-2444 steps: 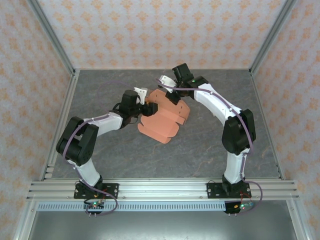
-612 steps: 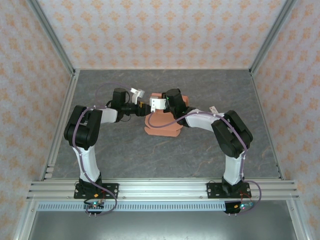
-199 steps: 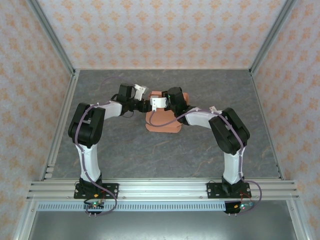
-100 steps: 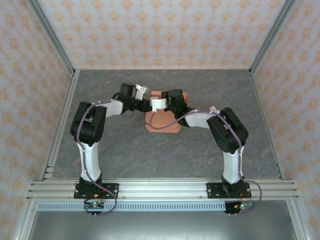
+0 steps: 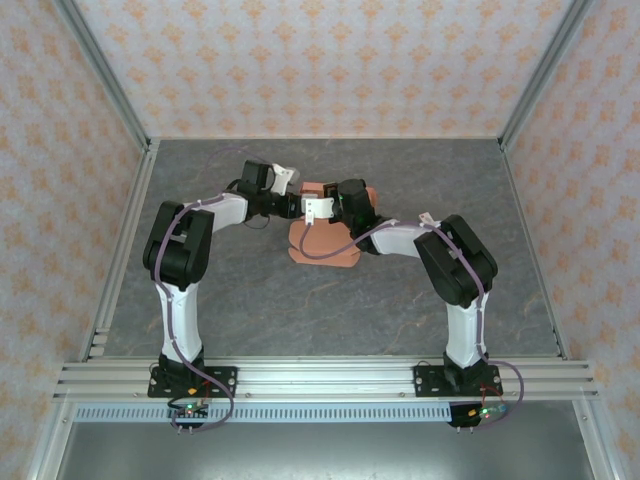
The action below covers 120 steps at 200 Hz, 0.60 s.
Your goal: Fold the paper box
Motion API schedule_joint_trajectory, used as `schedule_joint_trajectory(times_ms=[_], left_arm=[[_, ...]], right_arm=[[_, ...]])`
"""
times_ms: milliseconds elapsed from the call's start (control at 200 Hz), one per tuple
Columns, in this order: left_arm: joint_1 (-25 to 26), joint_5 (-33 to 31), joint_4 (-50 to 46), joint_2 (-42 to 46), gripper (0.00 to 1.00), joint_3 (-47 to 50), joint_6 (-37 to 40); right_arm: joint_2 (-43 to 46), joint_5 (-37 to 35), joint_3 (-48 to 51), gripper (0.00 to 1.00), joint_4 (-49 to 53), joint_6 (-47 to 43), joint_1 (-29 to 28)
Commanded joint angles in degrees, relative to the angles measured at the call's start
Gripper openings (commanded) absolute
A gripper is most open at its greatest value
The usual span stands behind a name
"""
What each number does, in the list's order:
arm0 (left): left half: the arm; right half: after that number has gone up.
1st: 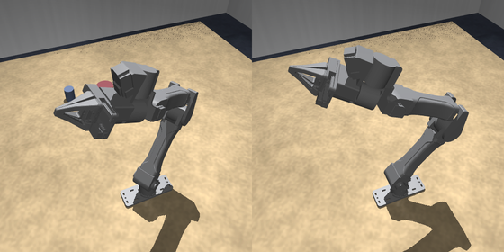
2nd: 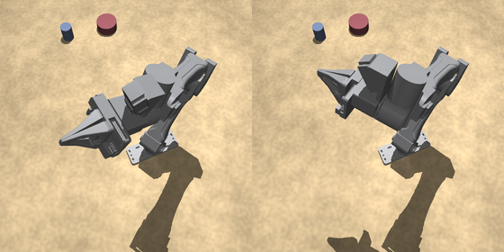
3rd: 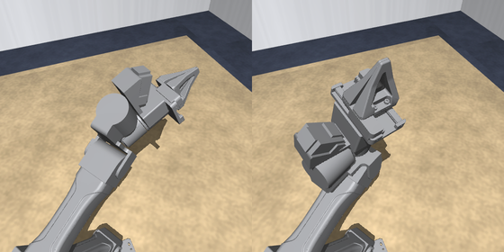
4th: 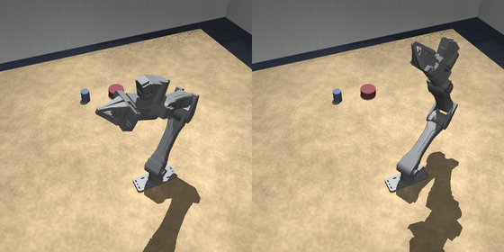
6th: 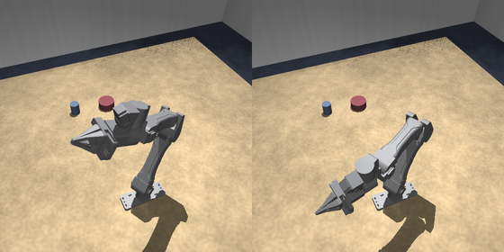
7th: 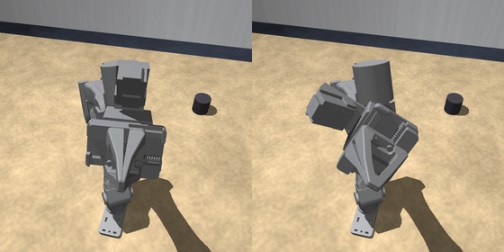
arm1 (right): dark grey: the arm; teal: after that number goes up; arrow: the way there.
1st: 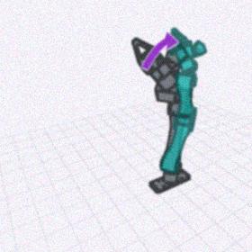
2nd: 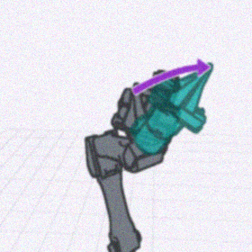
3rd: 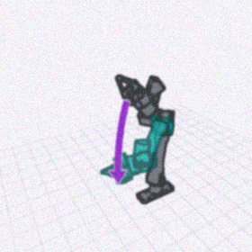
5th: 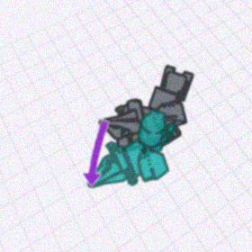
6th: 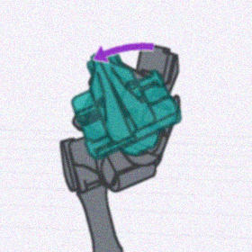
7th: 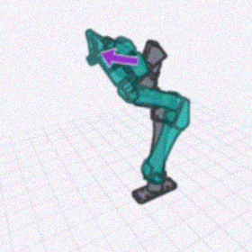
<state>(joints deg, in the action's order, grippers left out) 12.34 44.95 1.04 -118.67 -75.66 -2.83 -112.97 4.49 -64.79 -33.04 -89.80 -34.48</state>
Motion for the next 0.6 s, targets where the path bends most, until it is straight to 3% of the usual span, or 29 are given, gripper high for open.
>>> schedule_joint_trajectory(times_ms=[0, 300, 596], left_arm=[[0.5, -3.1, 0.0, -1.2, 0.37, -1.9, -1.1], [1.5, -8.7, 2.8, -1.7, 0.37, -2.1, -5.4], [1.7, -15.0, 9.7, -0.6, 0.29, 1.4, -11.4]], right_arm=[[2.5, 2.6, 1.2, 0.0, 0.4, 1.9, -0.1], [2.5, 3.1, 1.0, 0.0, 1.7, 2.4, -0.5], [2.6, 3.1, 0.2, 0.0, 3.3, 2.5, -1.0]])
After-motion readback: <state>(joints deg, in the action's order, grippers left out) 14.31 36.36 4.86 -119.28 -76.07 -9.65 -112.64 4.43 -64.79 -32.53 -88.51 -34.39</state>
